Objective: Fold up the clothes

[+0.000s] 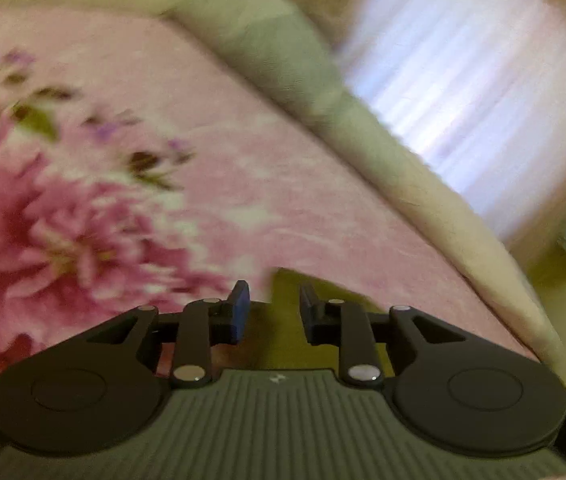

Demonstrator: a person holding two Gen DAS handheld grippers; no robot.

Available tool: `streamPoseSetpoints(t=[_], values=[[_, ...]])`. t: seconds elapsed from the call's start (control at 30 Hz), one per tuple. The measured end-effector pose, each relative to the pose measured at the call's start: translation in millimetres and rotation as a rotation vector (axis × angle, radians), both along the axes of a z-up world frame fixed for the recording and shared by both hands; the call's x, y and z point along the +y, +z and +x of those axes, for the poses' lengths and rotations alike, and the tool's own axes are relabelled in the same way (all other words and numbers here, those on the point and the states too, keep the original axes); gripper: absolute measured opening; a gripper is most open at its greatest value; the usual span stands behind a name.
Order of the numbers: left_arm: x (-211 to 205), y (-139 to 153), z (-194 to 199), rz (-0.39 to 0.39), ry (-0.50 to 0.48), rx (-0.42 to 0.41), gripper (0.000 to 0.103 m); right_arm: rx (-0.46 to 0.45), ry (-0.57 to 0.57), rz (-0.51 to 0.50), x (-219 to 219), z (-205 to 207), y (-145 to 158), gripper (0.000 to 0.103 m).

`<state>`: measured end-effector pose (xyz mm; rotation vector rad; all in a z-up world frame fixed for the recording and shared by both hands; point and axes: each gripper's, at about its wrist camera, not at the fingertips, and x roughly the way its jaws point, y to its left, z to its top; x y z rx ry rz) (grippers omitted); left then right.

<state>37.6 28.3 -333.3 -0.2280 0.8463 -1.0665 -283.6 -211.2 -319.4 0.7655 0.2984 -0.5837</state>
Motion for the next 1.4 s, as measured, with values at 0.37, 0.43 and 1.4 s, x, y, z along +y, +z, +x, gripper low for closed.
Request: streamPoseSetpoints(t=[0.37, 0.43, 1.4], values=[[-48.4, -15.3, -89.9, 0.207, -0.256, -0.102, 0.012, 0.307, 0.254, -0.243, 84.6, 54.7, -19.4, 0.024], [-54.5, -23.1, -94.3, 0.24, -0.249, -0.119, 0.011, 0.406, 0.251, -0.247, 86.1, 62.1, -38.7, 0.024], [-43.8, 0.1, -146.8, 0.326, -0.233, -0.183, 0.015, 0.349, 0.23, -0.147, 93.5, 43.6, -33.6, 0.025]])
